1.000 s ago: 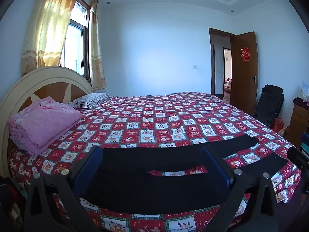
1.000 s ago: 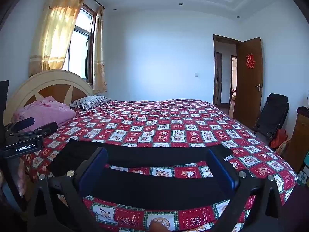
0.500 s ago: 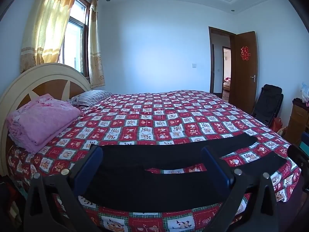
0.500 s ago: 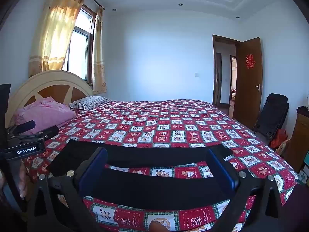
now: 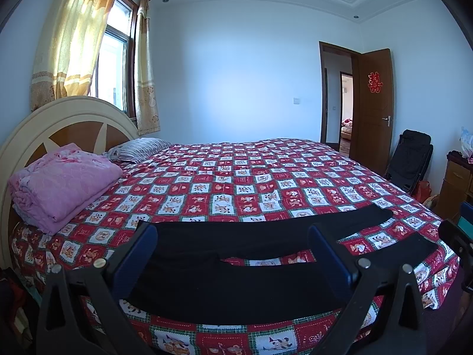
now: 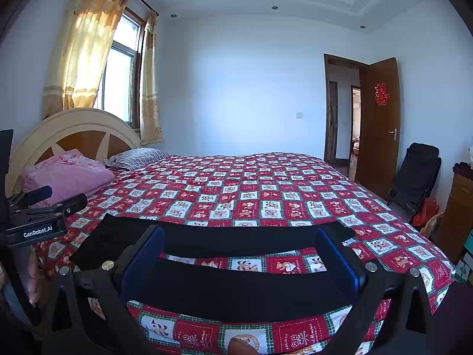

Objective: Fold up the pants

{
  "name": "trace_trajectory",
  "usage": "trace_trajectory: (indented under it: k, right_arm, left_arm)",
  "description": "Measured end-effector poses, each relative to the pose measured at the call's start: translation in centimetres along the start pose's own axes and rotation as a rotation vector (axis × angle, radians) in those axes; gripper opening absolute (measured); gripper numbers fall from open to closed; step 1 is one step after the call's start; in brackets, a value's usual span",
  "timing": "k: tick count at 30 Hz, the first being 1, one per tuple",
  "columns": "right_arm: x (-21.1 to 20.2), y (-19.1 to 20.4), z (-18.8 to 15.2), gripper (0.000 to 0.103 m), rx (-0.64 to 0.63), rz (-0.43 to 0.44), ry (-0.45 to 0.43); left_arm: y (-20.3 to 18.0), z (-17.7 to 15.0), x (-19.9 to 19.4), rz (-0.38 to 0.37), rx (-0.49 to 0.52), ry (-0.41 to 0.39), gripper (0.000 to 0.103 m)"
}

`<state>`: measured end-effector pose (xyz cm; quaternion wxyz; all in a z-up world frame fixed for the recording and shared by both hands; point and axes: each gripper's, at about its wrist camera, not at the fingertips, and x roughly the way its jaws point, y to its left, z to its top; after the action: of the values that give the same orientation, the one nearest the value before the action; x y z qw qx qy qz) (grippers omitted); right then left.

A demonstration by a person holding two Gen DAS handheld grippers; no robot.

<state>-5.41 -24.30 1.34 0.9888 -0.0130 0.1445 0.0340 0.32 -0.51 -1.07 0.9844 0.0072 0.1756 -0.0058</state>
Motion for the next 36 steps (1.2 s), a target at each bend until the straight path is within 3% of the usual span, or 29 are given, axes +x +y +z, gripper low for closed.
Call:
trace_trajectory:
  k: [36]
  right_arm:
    - [0.34, -0.06, -0.25, 0.102, -0.001, -0.002, 0.003]
  left_arm:
    - [0.08, -0.09, 0.07, 0.0, 0.001, -0.001, 0.103]
